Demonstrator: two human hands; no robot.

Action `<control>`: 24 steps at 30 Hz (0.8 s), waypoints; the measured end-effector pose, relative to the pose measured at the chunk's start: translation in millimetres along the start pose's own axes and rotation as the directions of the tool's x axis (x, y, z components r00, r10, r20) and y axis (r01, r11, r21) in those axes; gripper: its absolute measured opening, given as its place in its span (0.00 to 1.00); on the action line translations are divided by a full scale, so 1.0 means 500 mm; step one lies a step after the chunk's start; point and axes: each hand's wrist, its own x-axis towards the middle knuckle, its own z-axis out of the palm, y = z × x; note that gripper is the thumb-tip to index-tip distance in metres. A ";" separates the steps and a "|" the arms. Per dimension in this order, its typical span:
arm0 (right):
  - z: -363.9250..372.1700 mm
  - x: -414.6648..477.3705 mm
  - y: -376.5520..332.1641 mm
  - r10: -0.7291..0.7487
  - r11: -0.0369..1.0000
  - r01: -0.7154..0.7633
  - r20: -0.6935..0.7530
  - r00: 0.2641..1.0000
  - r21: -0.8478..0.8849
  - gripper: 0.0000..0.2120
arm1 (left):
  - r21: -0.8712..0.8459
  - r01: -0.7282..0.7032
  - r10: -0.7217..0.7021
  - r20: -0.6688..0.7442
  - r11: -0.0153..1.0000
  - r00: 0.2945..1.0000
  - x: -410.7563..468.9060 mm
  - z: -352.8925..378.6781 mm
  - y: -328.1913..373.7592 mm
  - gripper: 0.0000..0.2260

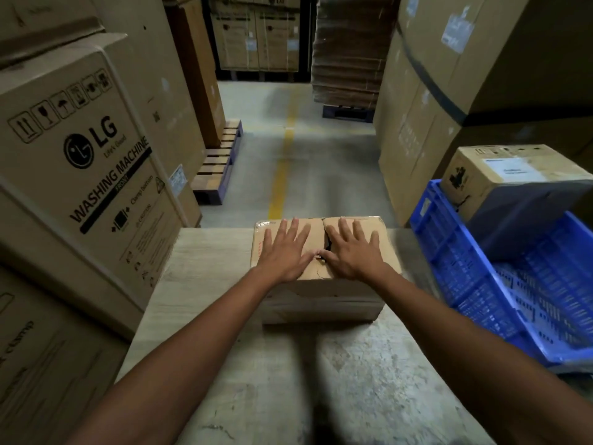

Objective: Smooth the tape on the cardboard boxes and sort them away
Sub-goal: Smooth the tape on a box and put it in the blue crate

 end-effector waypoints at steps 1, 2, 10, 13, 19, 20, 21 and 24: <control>0.008 0.001 0.000 0.008 1.000 -0.008 0.033 0.999 0.002 0.36 | 0.059 0.002 -0.005 0.051 0.998 0.999 0.008 0.001 -0.001 0.30; 0.015 0.004 0.000 0.019 1.000 -0.019 0.053 0.998 0.005 0.36 | 0.098 -0.010 0.001 0.091 0.995 0.996 0.015 -0.001 -0.004 0.30; 0.000 -0.010 0.062 0.099 0.990 -0.086 -0.116 0.988 0.115 0.27 | -0.060 0.181 -0.186 -0.092 0.982 0.978 0.002 0.000 -0.024 0.33; 0.013 -0.018 0.080 0.222 0.962 -0.211 -0.046 0.974 0.173 0.33 | -0.135 0.378 -0.387 -0.044 0.916 0.921 0.003 -0.002 -0.020 0.38; 0.002 -0.029 0.057 0.292 0.928 -0.263 -0.079 0.953 0.264 0.38 | -0.207 0.364 -0.385 -0.070 0.908 0.920 -0.007 -0.017 -0.012 0.40; 0.003 -0.036 0.059 0.319 0.910 -0.289 -0.058 0.946 0.298 0.44 | -0.246 0.353 -0.380 -0.075 0.903 0.922 -0.017 -0.016 -0.017 0.43; 0.003 -0.043 0.063 0.327 0.895 -0.304 -0.016 0.945 0.326 0.51 | -0.277 0.338 -0.370 -0.071 0.900 0.926 -0.029 -0.014 -0.021 0.47; 0.004 -0.061 0.078 0.256 0.906 -0.268 0.081 0.963 0.329 0.65 | -0.265 0.288 -0.300 -0.006 0.920 0.954 -0.060 -0.013 -0.025 0.57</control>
